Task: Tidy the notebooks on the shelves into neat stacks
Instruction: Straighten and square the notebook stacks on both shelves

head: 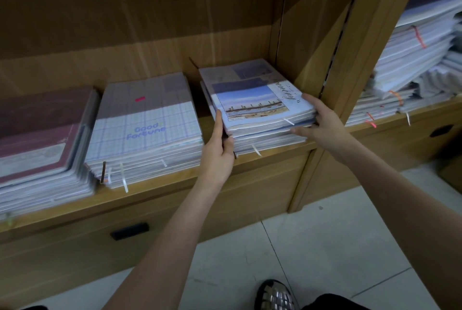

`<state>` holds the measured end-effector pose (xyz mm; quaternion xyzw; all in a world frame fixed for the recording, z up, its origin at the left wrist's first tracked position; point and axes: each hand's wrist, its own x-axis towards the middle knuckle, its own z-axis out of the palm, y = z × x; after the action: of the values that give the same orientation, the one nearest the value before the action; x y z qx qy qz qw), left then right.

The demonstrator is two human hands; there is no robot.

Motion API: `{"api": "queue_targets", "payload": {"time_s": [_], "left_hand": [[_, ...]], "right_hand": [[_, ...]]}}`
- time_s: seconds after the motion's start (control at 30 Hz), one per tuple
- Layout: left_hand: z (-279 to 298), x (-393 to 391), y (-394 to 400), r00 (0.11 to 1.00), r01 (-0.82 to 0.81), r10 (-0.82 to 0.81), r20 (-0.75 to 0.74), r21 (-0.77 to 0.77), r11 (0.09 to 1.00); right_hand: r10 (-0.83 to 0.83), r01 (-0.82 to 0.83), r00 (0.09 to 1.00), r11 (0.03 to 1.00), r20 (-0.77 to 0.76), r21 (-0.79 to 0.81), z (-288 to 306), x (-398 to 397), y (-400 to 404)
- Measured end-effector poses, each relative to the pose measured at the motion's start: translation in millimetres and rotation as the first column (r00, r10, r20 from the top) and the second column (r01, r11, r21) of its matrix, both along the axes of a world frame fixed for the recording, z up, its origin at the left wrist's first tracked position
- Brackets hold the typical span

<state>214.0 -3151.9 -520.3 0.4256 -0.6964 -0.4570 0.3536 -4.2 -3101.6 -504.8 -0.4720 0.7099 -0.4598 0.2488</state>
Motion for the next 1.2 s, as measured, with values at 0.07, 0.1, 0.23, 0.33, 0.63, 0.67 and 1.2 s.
{"api": "queue_targets", "payload": {"time_s": [0.07, 0.1, 0.23, 0.33, 0.63, 0.67, 1.2], "left_hand": [[-1, -1, -1, 1.000, -0.015, 0.015, -0.019, 0.012, 1.000], [-1, -2, -2, 0.999, -0.023, 0.023, -0.026, 0.017, 1.000], [0, -3, -1, 0.999, -0.038, 0.037, 0.005, 0.008, 0.999], [-3, -3, 4, 0.995, -0.044, 0.049, 0.085, -0.051, 0.998], [-12, 2, -1, 0.995, -0.071, 0.072, 0.071, -0.029, 0.997], [-11, 3, -2, 0.996, -0.070, 0.071, 0.053, -0.024, 0.997], [-9, -3, -5, 0.997, -0.075, 0.075, 0.037, 0.019, 0.997]], "right_hand": [[0.002, -0.002, 0.999, 1.000, 0.032, -0.015, -1, 0, 2], [-0.001, 0.002, 0.999, 1.000, 0.034, -0.020, -1, 0, 3], [-0.013, 0.013, 1.000, 1.000, 0.000, -0.016, -1, 1, 3], [-0.026, 0.026, 0.999, 1.000, -0.030, 0.008, -3, 0, 1], [-0.001, 0.001, 0.997, 1.000, 0.083, 0.001, 6, 0, -1], [0.002, -0.002, 0.995, 1.000, 0.098, 0.003, 7, 0, -2], [0.037, -0.043, 0.992, 0.998, 0.118, 0.052, 6, -3, 1]]}}
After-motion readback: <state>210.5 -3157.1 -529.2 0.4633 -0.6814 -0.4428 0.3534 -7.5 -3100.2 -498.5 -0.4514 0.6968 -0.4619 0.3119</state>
